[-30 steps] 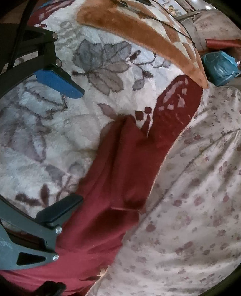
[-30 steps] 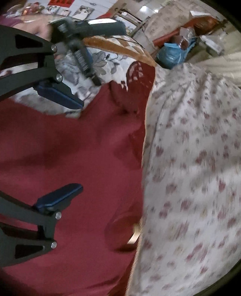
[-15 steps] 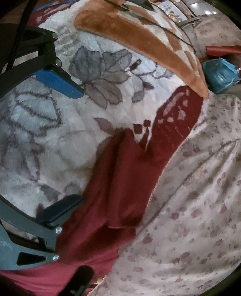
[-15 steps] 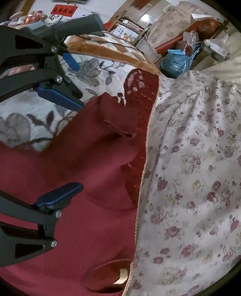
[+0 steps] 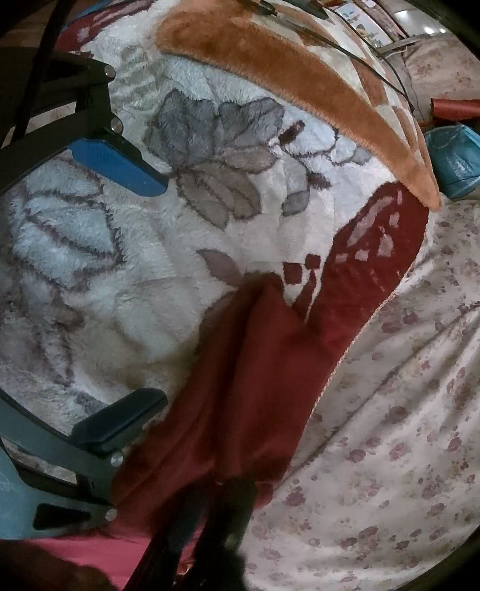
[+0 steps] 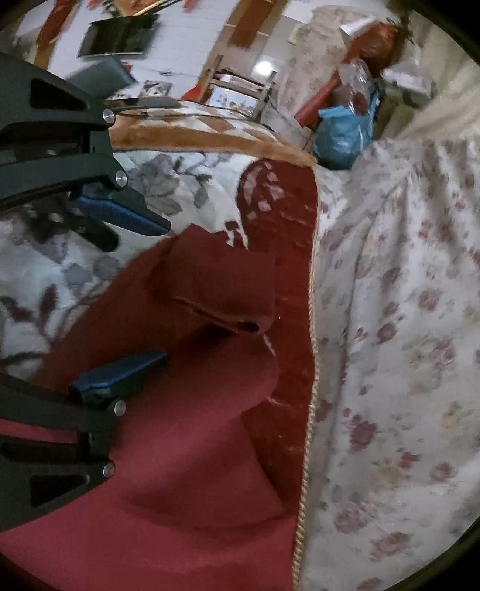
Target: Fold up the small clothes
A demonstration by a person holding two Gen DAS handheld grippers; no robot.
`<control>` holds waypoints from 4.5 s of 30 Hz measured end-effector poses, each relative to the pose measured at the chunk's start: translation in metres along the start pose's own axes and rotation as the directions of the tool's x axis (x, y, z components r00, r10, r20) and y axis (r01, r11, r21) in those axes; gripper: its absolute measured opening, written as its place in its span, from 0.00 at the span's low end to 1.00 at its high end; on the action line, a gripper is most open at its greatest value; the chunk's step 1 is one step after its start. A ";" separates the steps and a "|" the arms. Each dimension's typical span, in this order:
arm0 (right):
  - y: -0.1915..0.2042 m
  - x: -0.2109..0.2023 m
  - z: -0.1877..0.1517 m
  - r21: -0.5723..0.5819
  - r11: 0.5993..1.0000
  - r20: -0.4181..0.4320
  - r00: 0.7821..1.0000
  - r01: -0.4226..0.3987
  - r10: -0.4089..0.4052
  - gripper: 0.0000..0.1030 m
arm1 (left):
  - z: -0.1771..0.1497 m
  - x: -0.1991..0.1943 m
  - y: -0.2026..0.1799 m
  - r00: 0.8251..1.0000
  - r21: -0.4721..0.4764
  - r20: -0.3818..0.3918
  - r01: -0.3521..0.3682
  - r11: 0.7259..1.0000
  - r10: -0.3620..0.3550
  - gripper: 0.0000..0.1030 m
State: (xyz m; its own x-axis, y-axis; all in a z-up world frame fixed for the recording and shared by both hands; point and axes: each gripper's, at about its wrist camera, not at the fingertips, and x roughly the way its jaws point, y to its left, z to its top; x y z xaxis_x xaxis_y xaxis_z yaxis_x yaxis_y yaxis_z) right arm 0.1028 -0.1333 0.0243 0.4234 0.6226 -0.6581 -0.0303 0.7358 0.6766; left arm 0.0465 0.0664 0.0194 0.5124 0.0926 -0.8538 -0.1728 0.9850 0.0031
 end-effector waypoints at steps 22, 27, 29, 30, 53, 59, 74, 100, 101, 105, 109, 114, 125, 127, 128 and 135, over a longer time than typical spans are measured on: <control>0.008 -0.129 0.020 -0.138 0.984 0.308 0.949 0.113 -0.065 0.08 | -0.002 -0.012 -0.005 0.999 0.016 0.041 -0.017 1.000 0.017 1.00; -0.034 -0.223 -0.006 -0.103 0.975 0.386 0.911 0.196 -0.143 0.08 | -0.013 -0.027 -0.024 0.998 0.077 0.065 0.005 0.997 -0.010 1.00; -0.053 -0.249 -0.020 -0.078 0.969 0.391 0.901 0.233 -0.185 0.08 | -0.016 -0.032 -0.030 0.997 0.090 0.071 0.024 0.996 -0.030 1.00; -0.062 -0.260 -0.025 -0.067 0.966 0.393 0.897 0.248 -0.203 0.08 | -0.018 -0.035 -0.034 0.996 0.096 0.075 0.033 0.995 -0.041 1.00; -0.115 -0.251 -0.053 -0.032 0.927 0.278 0.894 0.373 -0.350 0.65 | -0.040 -0.048 -0.121 0.983 0.323 0.059 0.144 0.935 -0.172 1.00; -0.071 -0.148 -0.021 -0.138 0.944 0.207 0.941 0.299 -0.268 0.58 | -0.034 -0.022 -0.097 0.998 0.250 -0.028 0.060 0.966 -0.055 1.00; -0.085 -0.151 -0.073 -0.213 0.899 0.140 0.923 0.382 -0.359 0.54 | -0.019 -0.051 -0.107 0.964 0.174 0.044 0.249 0.953 -0.261 1.00; -0.284 -0.363 -0.045 0.353 0.642 0.226 0.604 0.681 -0.764 0.75 | -0.033 -0.063 -0.127 0.971 0.245 0.099 0.188 0.951 -0.217 1.00; -0.293 -0.362 -0.037 0.366 0.615 0.206 0.584 0.698 -0.785 0.75 | -0.032 -0.064 -0.127 0.970 0.245 0.098 0.193 0.950 -0.223 1.00; -0.339 -0.363 -0.013 0.416 0.558 0.143 0.554 0.718 -0.820 0.75 | -0.030 -0.060 -0.128 0.972 0.260 0.098 0.184 0.948 -0.215 1.00; -0.376 -0.355 0.000 0.464 0.511 0.092 0.534 0.724 -0.840 0.75 | -0.028 -0.052 -0.129 0.976 0.261 0.080 0.177 0.949 -0.204 1.00; -0.387 -0.350 0.008 0.426 0.501 0.083 0.519 0.753 -0.851 0.12 | -0.028 -0.048 -0.131 0.980 0.278 0.079 0.154 0.948 -0.183 1.00; -0.212 -0.419 -0.016 0.168 0.854 0.451 0.732 0.493 -0.511 0.08 | -0.023 -0.060 -0.118 0.971 0.206 0.115 0.186 0.961 -0.212 1.00; -0.166 -0.411 -0.028 0.054 0.899 0.475 0.781 0.435 -0.407 0.08 | -0.023 -0.064 -0.114 0.965 0.189 0.122 0.208 0.960 -0.233 1.00; -0.141 -0.401 -0.039 -0.013 0.914 0.476 0.806 0.406 -0.351 0.08 | -0.023 -0.065 -0.113 0.960 0.181 0.126 0.224 0.958 -0.249 1.00; -0.094 -0.273 -0.109 -0.210 0.883 0.220 0.900 0.420 -0.376 0.58 | -0.026 -0.075 -0.111 0.932 0.177 0.127 0.316 0.932 -0.340 1.00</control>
State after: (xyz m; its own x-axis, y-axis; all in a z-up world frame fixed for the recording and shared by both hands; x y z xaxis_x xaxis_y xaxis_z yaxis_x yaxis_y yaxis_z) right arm -0.1087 -0.3431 0.1040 0.5921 0.2250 -0.7738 -0.0385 0.9671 0.2516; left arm 0.0050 -0.0541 0.0695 0.6427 -0.2302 -0.7307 0.1500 0.9731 -0.1747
